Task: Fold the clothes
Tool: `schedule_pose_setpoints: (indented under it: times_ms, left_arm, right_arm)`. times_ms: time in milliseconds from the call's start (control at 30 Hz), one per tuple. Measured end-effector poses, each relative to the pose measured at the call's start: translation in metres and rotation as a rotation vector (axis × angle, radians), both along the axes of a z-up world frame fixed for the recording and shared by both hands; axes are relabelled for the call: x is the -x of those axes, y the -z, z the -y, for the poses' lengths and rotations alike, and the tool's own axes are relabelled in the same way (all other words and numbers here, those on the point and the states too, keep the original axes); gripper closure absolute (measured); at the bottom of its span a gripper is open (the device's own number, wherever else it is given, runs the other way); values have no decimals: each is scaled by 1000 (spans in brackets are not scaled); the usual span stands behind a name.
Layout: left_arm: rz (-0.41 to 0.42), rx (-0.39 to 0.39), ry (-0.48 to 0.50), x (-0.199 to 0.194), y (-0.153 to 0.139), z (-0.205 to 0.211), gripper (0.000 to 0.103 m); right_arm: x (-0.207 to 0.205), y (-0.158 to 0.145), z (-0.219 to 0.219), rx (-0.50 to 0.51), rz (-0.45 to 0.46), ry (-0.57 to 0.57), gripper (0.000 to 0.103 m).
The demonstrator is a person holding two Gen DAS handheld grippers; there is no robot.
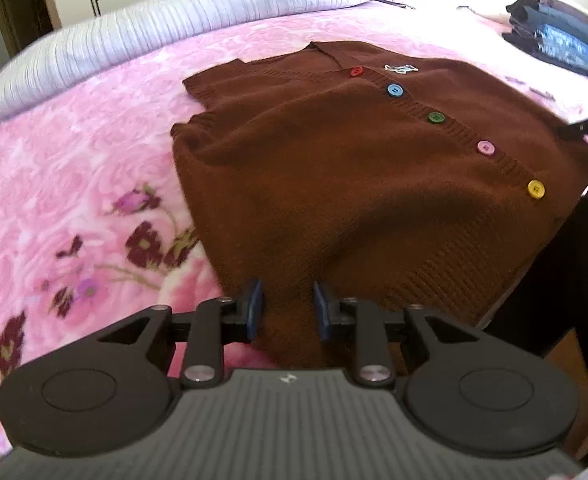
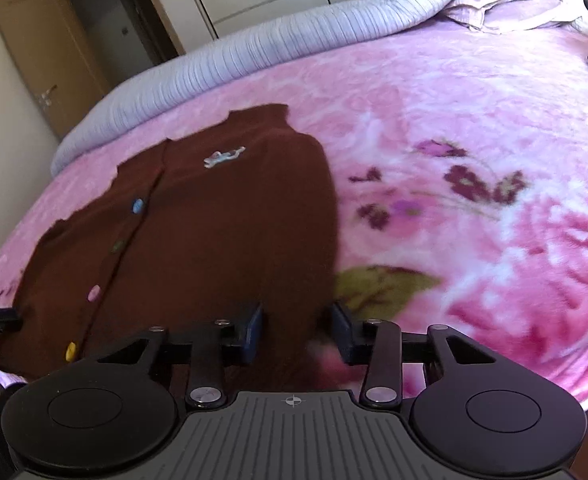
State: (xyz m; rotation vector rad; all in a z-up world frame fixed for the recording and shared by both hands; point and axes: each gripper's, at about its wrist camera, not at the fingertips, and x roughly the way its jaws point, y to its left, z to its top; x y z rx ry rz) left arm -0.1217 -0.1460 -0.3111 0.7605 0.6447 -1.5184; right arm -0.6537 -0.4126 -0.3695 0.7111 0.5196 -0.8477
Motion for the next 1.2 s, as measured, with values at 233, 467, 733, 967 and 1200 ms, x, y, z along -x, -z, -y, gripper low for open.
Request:
schedule_pose_setpoints:
  times_ms: [233, 467, 733, 967, 1200]
  left_arm:
    - [-15, 96, -27, -37, -48, 49, 69]
    - [8, 122, -9, -59, -43, 181, 56]
    - [44, 102, 22, -78, 1, 330, 56]
    - [-18, 20, 88, -92, 35, 385, 96]
    - [87, 97, 97, -87, 31, 395, 98]
  right_arm:
    - [-18, -49, 31, 103, 39, -73, 59]
    - [-118, -56, 126, 191, -48, -250, 56]
    - [-211, -32, 252, 211, -198, -358, 49]
    - [-257, 13, 334, 214, -256, -479, 49]
    - [-263, 9, 346, 234, -196, -493, 100]
